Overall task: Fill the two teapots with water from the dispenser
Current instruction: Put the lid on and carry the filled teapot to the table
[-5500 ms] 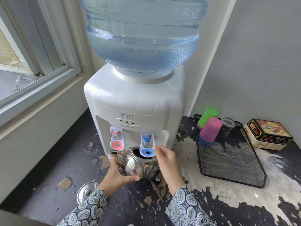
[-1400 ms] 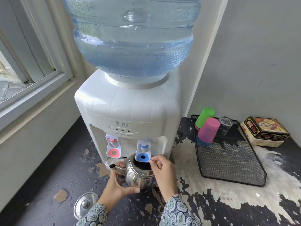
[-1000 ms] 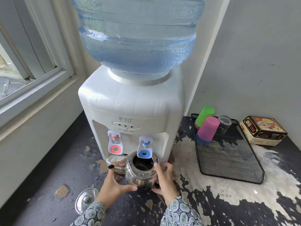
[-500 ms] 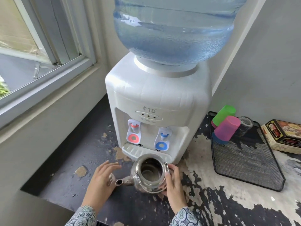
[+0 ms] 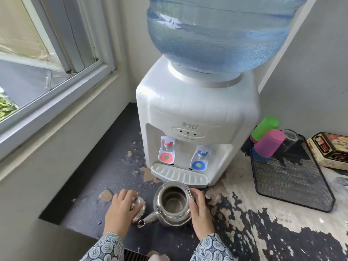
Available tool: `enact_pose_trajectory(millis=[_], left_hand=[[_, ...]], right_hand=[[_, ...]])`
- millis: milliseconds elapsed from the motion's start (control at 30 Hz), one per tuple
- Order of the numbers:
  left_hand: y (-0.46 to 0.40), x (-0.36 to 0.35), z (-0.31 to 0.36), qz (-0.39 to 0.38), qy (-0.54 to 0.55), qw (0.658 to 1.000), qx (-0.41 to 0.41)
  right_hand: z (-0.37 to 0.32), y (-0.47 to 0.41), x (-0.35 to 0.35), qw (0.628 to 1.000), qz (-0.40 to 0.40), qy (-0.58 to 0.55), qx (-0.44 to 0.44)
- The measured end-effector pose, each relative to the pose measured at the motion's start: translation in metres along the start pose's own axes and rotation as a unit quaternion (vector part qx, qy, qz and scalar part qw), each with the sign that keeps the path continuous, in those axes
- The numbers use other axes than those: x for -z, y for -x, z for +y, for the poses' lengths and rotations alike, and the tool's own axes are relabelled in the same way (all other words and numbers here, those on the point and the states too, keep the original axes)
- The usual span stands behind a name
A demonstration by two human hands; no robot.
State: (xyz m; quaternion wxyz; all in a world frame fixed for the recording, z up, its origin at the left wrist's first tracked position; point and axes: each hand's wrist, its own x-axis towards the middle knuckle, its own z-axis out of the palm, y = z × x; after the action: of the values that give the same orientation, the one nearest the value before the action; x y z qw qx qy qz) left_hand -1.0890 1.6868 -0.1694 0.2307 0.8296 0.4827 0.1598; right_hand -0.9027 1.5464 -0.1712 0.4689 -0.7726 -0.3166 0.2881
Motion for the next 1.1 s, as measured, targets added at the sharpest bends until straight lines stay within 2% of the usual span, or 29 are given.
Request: enact_pose_trajectory(millis=[133, 267, 400, 500, 567, 667, 867, 1000, 1100], left_hand=[[-0.007, 0.014, 0.005, -0.003, 0.042, 0.999, -0.012], [-0.019, 0.034, 0.019, 0.035, 0.054, 0.996, -0.063], [-0.023, 0.045, 0.055, 0.035, 0.091, 0.983, -0.157], [-0.027, 0.034, 0.083, 0.025, 0.065, 0.965, -0.252], [-0.028, 0.022, 0.094, 0.002, 0.045, 0.958, -0.283], [-0.029, 0.008, 0.099, -0.032, 0.027, 0.955, -0.294], [-0.026, -0.006, 0.096, -0.036, -0.021, 0.943, -0.33], [-0.021, -0.01, 0.097, -0.097, -0.037, 0.951, -0.29], [-0.015, -0.009, 0.095, -0.101, -0.013, 0.961, -0.259]], right_hand=[[0.0, 0.005, -0.001, 1.0, 0.007, -0.008, 0.001], [0.002, 0.006, -0.002, 1.0, 0.004, -0.023, -0.003], [0.004, 0.008, -0.003, 0.999, 0.007, -0.04, -0.006], [0.001, 0.012, -0.004, 0.998, 0.011, -0.055, -0.009], [0.0, 0.014, -0.004, 0.997, 0.01, -0.07, -0.022], [-0.001, 0.018, -0.005, 0.994, -0.002, -0.101, -0.049], [-0.004, 0.024, -0.002, 0.994, -0.003, -0.093, -0.05], [-0.002, 0.029, -0.001, 0.998, -0.004, -0.06, -0.031], [0.001, 0.031, 0.001, 0.997, -0.01, -0.07, -0.035]])
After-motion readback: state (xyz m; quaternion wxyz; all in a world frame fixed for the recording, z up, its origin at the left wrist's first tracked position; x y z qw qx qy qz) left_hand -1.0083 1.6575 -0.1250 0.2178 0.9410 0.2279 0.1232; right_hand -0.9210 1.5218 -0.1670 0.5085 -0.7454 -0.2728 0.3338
